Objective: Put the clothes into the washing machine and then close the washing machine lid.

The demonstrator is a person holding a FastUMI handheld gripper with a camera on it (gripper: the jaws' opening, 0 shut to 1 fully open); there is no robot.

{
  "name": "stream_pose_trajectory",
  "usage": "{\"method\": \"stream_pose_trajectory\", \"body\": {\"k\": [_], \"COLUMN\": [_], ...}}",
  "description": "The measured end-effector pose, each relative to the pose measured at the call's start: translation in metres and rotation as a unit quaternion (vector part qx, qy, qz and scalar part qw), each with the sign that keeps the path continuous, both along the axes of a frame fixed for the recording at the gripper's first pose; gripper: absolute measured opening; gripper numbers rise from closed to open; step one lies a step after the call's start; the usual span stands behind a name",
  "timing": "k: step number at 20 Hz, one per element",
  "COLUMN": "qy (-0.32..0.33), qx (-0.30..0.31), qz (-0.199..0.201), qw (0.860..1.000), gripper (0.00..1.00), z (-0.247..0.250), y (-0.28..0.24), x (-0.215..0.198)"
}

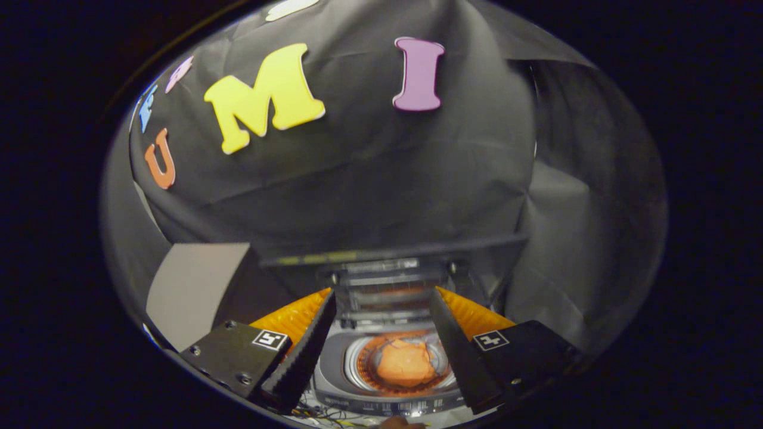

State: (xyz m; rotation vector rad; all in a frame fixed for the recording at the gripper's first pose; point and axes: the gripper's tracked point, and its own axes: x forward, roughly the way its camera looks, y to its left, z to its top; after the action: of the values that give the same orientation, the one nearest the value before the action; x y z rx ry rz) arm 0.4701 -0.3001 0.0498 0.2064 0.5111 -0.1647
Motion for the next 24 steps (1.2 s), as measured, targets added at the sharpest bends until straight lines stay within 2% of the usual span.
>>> {"method": "stream_pose_trajectory", "body": {"k": [3, 7, 10, 15, 19, 24], "qy": [0.011, 0.061, 0.09, 0.107, 0.126, 0.093], "qx": [0.002, -0.016, -0.008, 0.003, -0.04, -0.043], "qz": [0.0, 0.003, -0.001, -0.003, 0.013, 0.019], "qw": [1.0, 0.998, 0.996, 0.994, 0.991, 0.995], "gripper": [0.98, 0.98, 0.98, 0.98, 0.98, 0.98], "z": [0.004, -0.015, -0.03, -0.041, -0.05, -0.044], "y": [-0.002, -0.006, -0.008, -0.012, -0.011, -0.013], "x": [0.043, 0.079, 0.096, 0.1, 0.097, 0.099]}}
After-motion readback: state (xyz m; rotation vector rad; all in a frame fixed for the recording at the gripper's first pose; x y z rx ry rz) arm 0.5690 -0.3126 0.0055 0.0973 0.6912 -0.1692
